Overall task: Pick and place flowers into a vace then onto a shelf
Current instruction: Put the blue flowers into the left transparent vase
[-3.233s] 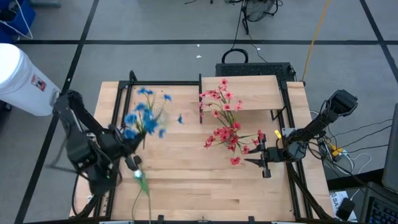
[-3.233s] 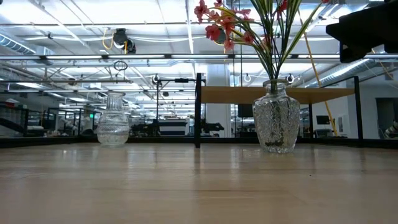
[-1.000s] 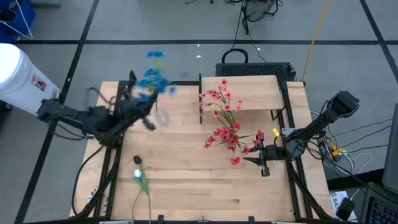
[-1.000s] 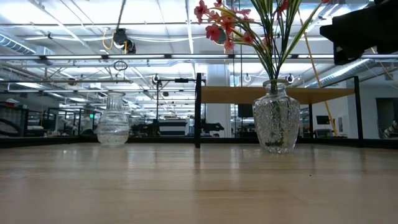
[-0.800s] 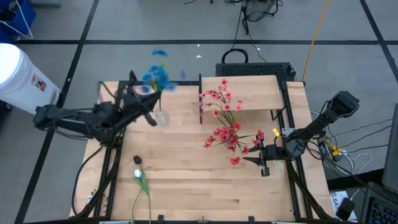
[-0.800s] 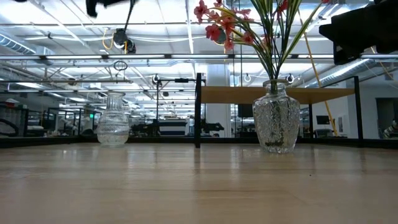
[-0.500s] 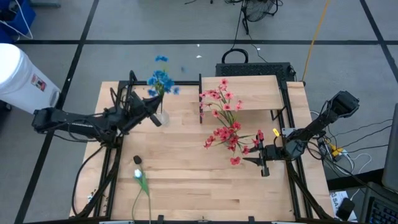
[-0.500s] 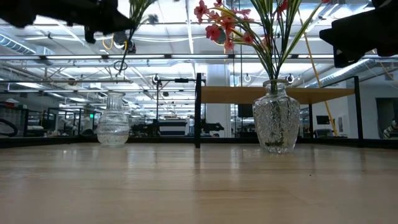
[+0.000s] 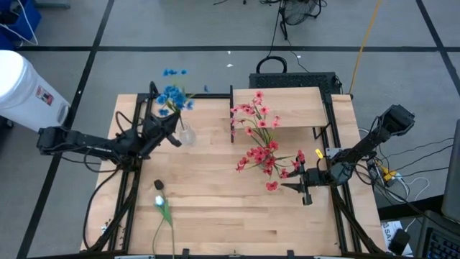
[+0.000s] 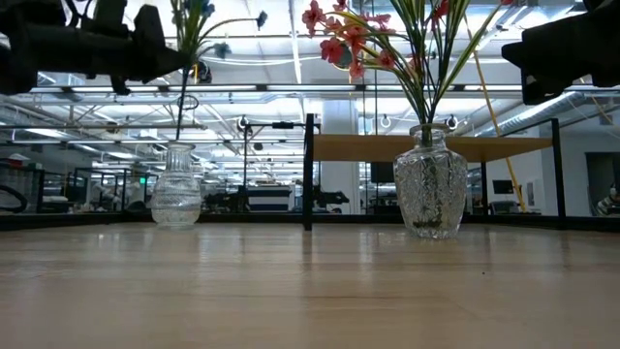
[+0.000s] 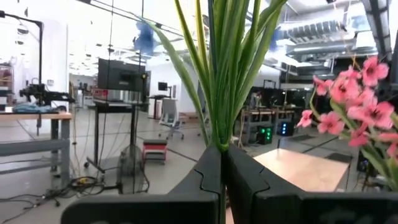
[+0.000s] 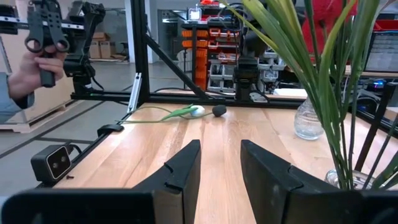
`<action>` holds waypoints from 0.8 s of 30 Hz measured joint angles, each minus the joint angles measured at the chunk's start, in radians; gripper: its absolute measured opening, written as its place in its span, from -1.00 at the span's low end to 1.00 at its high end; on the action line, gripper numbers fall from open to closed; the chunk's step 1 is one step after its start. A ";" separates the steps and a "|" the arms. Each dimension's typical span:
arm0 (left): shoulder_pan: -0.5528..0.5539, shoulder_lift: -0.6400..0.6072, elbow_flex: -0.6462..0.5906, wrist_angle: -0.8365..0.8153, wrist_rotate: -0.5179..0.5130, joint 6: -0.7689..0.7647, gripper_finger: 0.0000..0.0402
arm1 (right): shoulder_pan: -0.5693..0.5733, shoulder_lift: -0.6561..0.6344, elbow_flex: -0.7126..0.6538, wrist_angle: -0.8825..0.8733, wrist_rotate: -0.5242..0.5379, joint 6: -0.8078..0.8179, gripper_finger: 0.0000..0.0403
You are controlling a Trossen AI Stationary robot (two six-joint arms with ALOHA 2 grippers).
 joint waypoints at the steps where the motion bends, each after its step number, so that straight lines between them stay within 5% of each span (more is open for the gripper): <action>1: 0.004 0.000 -0.007 0.001 -0.005 0.000 -0.96 | 0.000 0.000 0.000 0.000 0.001 0.000 -0.48; 14: 0.068 0.001 -0.030 -0.085 0.024 -0.109 -0.95 | 0.000 0.000 0.000 0.000 0.002 0.000 -0.48; 24: 0.067 0.001 -0.030 -0.158 0.025 -0.203 -0.52 | 0.000 0.000 0.000 0.000 0.002 0.000 -0.48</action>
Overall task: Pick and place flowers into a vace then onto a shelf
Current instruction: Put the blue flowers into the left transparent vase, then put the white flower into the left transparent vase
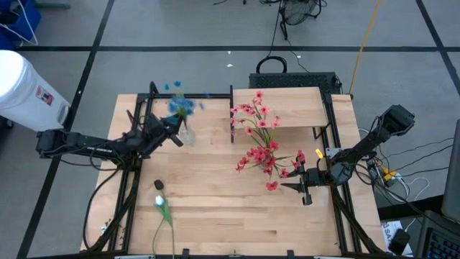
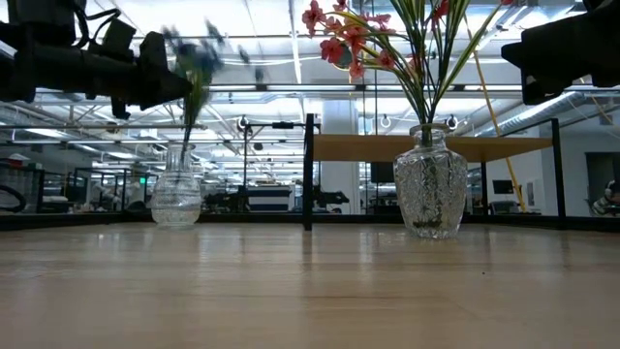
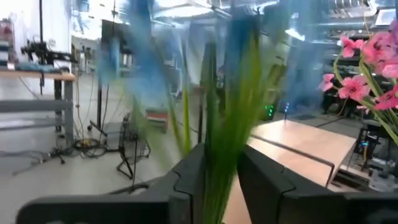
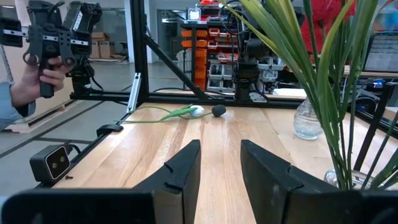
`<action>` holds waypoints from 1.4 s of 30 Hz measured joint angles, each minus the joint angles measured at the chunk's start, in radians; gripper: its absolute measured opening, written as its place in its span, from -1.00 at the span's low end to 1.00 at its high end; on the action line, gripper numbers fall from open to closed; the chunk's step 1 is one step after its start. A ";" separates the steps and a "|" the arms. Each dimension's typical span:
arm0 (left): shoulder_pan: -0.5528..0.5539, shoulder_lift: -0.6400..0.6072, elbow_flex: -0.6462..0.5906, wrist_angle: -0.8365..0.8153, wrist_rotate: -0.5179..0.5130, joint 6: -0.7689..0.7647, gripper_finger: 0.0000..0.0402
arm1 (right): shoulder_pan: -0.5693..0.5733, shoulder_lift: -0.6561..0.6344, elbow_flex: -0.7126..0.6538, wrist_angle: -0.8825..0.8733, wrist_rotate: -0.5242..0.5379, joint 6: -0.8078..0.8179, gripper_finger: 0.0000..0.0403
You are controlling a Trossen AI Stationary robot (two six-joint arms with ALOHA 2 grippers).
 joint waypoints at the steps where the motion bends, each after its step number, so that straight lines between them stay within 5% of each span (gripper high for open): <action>1: 0.000 0.000 0.000 -0.015 0.001 -0.021 -0.50 | 0.000 0.000 0.000 0.000 0.000 0.000 -0.48; 6: -0.014 0.000 0.000 -0.036 0.060 -0.082 -0.45 | 0.000 0.000 0.000 0.000 0.000 0.000 -0.48; 15: -0.140 0.000 0.000 0.303 0.219 -0.047 -0.44 | 0.000 0.000 0.000 0.000 0.000 0.002 -0.48; 24: -0.229 0.000 0.001 0.252 -0.064 0.018 -0.44 | 0.000 0.000 0.000 -0.001 -0.002 0.022 -0.48; 29: -0.287 -0.001 0.001 0.254 -0.068 -0.081 -0.44 | 0.000 0.000 0.000 -0.001 -0.003 0.022 -0.48; 35: -0.394 -0.022 0.001 0.258 -0.246 0.162 -0.44 | 0.000 0.000 0.000 -0.017 -0.004 0.028 -0.48; 42: -0.574 -0.047 0.001 0.216 -0.175 -0.028 -0.44 | 0.000 0.000 0.000 -0.023 -0.004 0.048 -0.48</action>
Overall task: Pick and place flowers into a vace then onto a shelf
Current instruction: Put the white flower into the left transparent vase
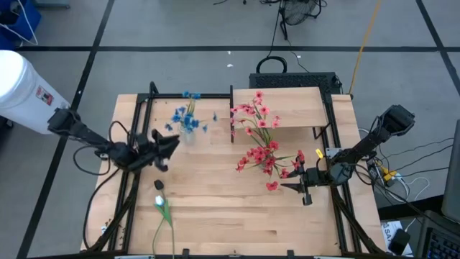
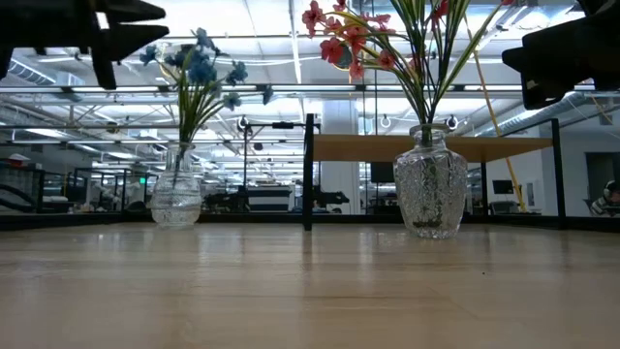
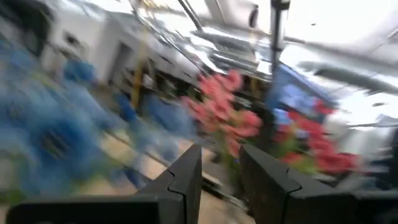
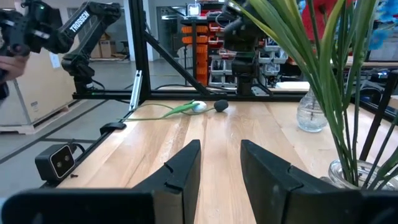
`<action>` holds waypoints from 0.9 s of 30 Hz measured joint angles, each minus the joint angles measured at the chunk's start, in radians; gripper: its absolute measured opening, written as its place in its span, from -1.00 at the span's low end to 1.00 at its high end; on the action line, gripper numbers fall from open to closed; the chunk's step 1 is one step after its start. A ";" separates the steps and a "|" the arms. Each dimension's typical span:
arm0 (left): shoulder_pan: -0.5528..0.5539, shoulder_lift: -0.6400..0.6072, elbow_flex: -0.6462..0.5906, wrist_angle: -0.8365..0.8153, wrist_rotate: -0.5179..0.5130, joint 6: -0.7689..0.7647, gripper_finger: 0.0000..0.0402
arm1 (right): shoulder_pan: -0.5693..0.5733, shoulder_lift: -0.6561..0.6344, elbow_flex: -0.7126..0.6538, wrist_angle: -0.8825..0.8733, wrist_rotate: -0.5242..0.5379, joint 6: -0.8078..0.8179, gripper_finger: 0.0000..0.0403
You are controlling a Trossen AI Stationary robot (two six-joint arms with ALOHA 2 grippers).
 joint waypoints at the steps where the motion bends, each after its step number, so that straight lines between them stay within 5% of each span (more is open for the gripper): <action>1: -0.036 0.001 0.000 -0.013 -0.016 -0.044 -0.44 | 0.000 0.000 0.000 0.000 0.000 -0.001 -0.48; 7: -0.262 0.002 0.020 -0.164 -0.173 -0.336 -0.44 | 0.000 0.000 0.000 0.000 -0.001 -0.006 -0.48; 13: -0.421 0.043 0.200 -0.617 -0.367 -0.681 -0.44 | 0.000 0.000 0.000 0.000 -0.003 -0.038 -0.48; 21: -0.473 0.292 0.544 -1.126 -0.333 -1.057 -0.44 | 0.000 0.000 0.000 -0.003 -0.004 -0.061 -0.48; 27: -0.458 0.510 0.724 -1.297 -0.166 -1.325 -0.44 | 0.000 0.000 0.000 -0.004 -0.004 -0.103 -0.48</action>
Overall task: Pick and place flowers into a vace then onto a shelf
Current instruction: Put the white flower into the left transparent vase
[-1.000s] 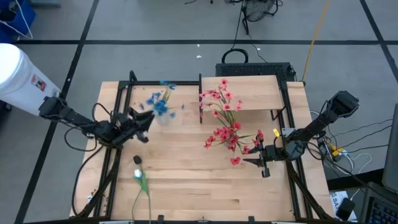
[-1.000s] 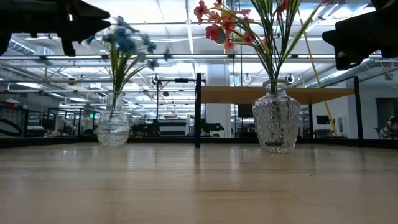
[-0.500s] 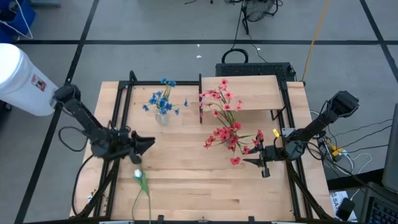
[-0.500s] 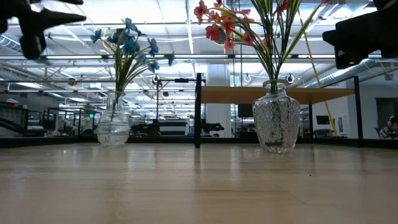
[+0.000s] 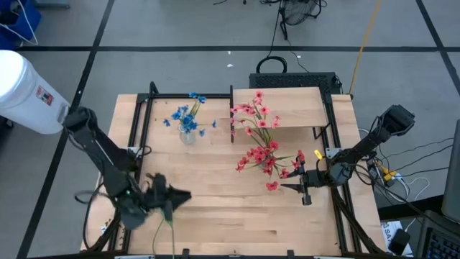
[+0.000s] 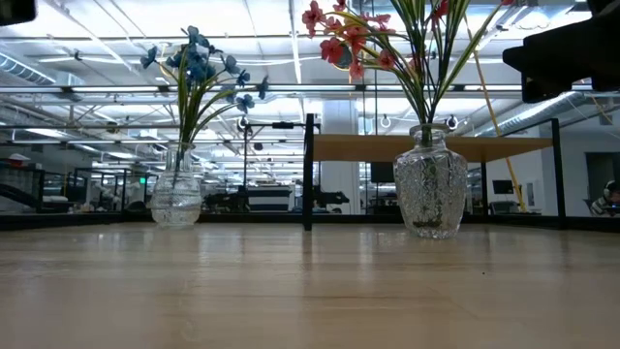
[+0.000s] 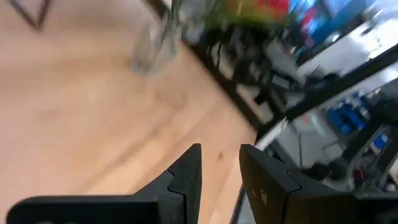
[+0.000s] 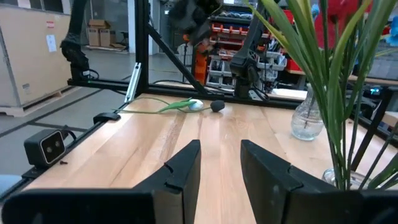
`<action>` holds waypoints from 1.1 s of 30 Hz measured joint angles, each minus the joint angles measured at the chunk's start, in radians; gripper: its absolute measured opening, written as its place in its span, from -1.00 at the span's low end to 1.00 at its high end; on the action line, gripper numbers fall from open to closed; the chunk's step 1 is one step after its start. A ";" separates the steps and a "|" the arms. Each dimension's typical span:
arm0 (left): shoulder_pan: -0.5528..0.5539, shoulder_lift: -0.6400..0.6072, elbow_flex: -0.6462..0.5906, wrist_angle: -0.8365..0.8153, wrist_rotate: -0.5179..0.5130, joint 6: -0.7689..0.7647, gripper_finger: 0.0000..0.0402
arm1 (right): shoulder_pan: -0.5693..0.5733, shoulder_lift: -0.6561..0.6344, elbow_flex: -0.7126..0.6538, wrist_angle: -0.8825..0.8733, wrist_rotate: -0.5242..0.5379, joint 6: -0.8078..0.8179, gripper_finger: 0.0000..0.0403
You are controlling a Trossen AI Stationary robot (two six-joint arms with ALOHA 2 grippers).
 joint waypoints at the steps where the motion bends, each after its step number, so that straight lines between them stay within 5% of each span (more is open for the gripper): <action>1: 0.000 0.039 0.022 -0.023 0.026 -0.041 -0.44 | 0.000 0.000 0.000 0.000 0.000 -0.007 -0.48; 6: 0.006 0.190 0.128 -0.152 0.136 -0.253 -0.44 | 0.000 0.000 0.000 -0.003 0.000 -0.037 -0.48; 12: 0.006 0.334 0.204 -0.347 0.391 -0.567 -0.44 | -0.004 0.000 0.000 0.039 0.000 -0.105 -0.48; 17: -0.003 0.424 0.207 -0.351 0.643 -0.798 -0.44 | -0.005 0.000 0.000 0.088 0.000 -0.202 -0.48; 25: -0.025 0.448 0.207 -0.310 0.721 -0.876 -0.44 | -0.005 0.000 0.000 0.118 0.000 -0.272 -0.48; 33: -0.030 0.446 0.208 -0.450 0.878 -0.946 -0.44 | -0.005 0.000 0.000 0.090 0.000 -0.222 -0.48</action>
